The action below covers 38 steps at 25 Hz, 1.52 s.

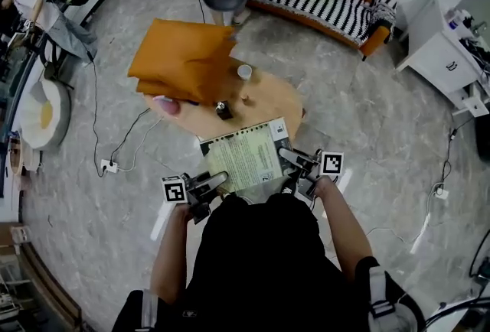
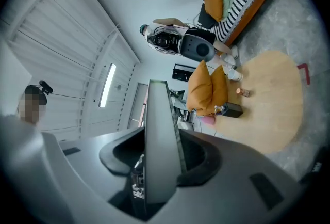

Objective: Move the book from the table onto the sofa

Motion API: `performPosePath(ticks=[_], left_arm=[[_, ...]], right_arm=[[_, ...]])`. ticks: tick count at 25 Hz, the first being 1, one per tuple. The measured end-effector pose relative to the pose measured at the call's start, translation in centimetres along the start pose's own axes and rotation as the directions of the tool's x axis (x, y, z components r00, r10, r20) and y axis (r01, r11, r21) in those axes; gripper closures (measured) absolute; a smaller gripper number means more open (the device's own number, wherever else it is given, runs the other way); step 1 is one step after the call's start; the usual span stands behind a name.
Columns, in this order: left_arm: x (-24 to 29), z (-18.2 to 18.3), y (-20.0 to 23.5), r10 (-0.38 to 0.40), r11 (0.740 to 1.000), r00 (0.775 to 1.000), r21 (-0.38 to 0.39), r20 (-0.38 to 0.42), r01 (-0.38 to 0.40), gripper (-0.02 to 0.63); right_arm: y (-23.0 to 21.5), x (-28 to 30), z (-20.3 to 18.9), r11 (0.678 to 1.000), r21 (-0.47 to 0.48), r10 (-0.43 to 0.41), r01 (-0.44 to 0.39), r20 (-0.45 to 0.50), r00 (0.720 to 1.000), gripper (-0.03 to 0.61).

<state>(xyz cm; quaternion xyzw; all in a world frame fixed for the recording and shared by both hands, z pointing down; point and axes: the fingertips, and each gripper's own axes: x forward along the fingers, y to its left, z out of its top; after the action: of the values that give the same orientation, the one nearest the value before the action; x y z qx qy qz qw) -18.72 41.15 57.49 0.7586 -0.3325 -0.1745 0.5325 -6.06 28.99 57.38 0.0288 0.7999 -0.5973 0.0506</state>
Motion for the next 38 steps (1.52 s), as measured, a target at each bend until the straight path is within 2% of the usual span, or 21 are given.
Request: performPosePath(ticks=[4,8,12,17,23,28,32,35,38], left_arm=[[4.0,-1.7,-0.8,0.059,0.998,0.992,0.030,-0.114,-0.056,0.443],[8.3,-2.8,-1.9,0.063,0.997,0.987,0.042,-0.147,-0.058,0.443],[11.7,-3.3,-2.2,0.054,0.998,0.979,0.036,-0.198,-0.048,0.443],[16.9,-2.9,-2.9,0.021,0.999,0.959,0.050,-0.284,-0.007,0.444],[22.1,-3.7,-2.4,-0.052,0.998,0.928,0.014,-0.370,0.062,0.445],[26.3,-4.8,-1.9,-0.104,0.995,0.897,-0.047,-0.430,0.093,0.445],[29.4,-4.4,0.3,-0.149,0.988,0.886,-0.089,-0.439,0.123,0.445],[31.1,-2.6,1.1,-0.176,0.983,0.885,-0.125,-0.430,0.135,0.445],[32.0,-0.2,2.2,-0.191,0.979,0.886,-0.154,-0.424,0.137,0.443]], right_arm=[[-0.4,-4.4,0.8,1.000,0.011,-0.012,0.012,0.019,1.000,0.391],[-0.7,-9.1,2.1,0.999,0.047,-0.009,0.006,0.063,0.998,0.393],[-0.7,-12.5,3.2,0.999,0.028,-0.022,0.018,0.138,0.990,0.393],[-0.9,-17.6,5.2,0.998,0.028,-0.053,0.047,0.281,0.958,0.394],[-0.6,-22.2,6.7,0.995,0.024,-0.094,0.093,0.391,0.916,0.396],[-1.4,-26.3,7.5,0.982,0.075,-0.190,0.175,0.420,0.887,0.396],[-2.8,-28.0,9.7,0.972,0.112,-0.236,0.208,0.429,0.872,0.396],[-4.1,-27.8,11.9,0.964,0.145,-0.264,0.223,0.406,0.875,0.397],[-5.3,-26.2,14.9,0.958,0.123,-0.285,0.258,0.360,0.888,0.397]])
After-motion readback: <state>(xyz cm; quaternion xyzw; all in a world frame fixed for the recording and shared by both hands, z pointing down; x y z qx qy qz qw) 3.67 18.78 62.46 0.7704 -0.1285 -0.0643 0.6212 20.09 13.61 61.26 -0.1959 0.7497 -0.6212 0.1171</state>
